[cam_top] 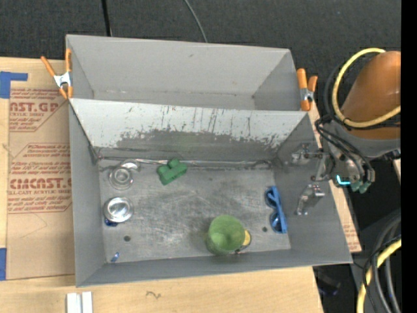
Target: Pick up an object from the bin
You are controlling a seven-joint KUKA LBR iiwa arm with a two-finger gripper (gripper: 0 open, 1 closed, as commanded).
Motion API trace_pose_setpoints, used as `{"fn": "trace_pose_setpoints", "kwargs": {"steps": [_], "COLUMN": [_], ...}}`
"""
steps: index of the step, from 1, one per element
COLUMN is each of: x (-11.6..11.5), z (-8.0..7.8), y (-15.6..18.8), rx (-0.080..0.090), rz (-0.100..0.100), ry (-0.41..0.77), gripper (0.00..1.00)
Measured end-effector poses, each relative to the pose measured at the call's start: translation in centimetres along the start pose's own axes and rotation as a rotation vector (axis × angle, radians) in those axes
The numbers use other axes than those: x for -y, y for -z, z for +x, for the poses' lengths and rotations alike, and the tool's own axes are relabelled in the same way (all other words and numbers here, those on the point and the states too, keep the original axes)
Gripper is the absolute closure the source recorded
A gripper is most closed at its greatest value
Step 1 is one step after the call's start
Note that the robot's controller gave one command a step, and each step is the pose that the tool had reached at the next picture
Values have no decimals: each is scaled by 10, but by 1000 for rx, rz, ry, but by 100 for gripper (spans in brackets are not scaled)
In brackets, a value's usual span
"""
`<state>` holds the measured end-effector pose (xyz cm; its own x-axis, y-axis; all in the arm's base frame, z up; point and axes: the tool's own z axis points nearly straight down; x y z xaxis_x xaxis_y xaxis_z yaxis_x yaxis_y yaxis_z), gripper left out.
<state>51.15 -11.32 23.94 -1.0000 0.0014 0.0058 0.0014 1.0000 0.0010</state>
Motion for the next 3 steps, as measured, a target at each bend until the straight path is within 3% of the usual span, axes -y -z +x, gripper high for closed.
{"fn": "trace_pose_setpoints", "kwargs": {"steps": [1,2,3], "x": [-6,44,43], "z": [30,-3,-2], "y": [-134,-149,-149], "rx": [-3,8,6], "rz": [-1,3,1], "ry": [93,234,236], "gripper": [0,0,100]}}
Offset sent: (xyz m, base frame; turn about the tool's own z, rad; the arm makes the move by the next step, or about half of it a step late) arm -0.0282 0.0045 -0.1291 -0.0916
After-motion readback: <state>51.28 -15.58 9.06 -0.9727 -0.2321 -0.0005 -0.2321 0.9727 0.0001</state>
